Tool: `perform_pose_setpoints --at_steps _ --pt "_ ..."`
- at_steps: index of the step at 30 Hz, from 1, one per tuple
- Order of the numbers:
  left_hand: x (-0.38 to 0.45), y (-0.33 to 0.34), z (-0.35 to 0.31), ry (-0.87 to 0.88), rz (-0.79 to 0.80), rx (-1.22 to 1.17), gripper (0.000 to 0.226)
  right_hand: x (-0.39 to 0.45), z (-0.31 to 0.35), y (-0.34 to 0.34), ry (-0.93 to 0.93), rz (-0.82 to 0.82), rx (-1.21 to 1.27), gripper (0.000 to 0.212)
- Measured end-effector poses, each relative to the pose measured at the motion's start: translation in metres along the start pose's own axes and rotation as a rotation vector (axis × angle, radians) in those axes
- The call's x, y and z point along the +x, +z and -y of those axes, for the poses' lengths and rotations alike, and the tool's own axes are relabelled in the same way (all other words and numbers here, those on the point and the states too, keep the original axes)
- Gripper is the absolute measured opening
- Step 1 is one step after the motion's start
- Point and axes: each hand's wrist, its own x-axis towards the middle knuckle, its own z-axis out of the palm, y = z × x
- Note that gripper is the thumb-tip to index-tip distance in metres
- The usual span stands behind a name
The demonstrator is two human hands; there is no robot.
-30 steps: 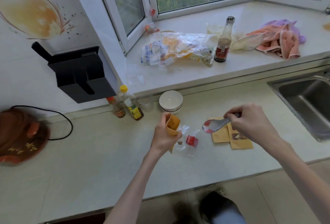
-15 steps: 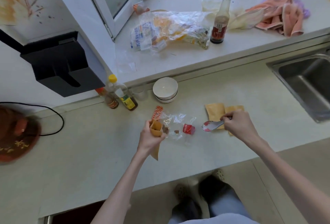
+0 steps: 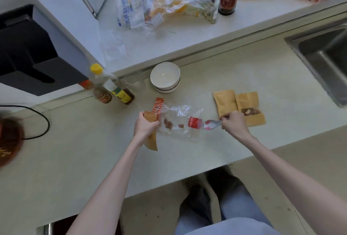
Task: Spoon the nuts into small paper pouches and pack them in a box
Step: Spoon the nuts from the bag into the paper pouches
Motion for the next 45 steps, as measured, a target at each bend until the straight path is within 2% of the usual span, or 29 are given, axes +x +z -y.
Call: perform_pose_setpoints --at_steps 7,13,16,19,23,27,34,41,45 --pt "0.022 0.013 0.004 -0.088 0.064 0.048 0.06 0.02 0.001 0.024 0.015 0.05 -0.033 0.021" --pt "0.027 0.026 0.004 -0.104 0.119 -0.001 0.046 0.031 0.005 0.034 -0.002 0.114 0.045 0.021" --pt "0.025 0.033 0.001 -0.129 0.217 -0.07 0.048 0.03 0.013 0.032 -0.03 0.111 0.093 0.022" --pt "0.017 0.037 -0.002 -0.154 0.233 -0.193 0.055 0.026 0.025 0.022 -0.072 0.075 0.155 0.018" --pt "0.008 0.037 -0.006 -0.053 0.18 -0.349 0.033 0.015 0.051 0.0 -0.239 -0.011 0.2 0.018" --pt "-0.008 0.033 -0.011 0.092 0.092 -0.461 0.027 0.001 0.063 -0.018 -0.366 -0.108 0.148 0.02" --pt "-0.015 0.037 -0.002 0.184 0.024 -0.416 0.034 -0.006 0.049 -0.011 -0.301 -0.125 0.066 0.022" --pt "-0.01 0.047 0.006 0.195 0.061 -0.39 0.036 0.007 0.033 0.016 -0.209 0.019 0.068 0.036" --pt "-0.006 0.054 0.012 0.185 0.103 -0.37 0.037 0.021 0.027 0.035 -0.193 0.057 0.043 0.024"
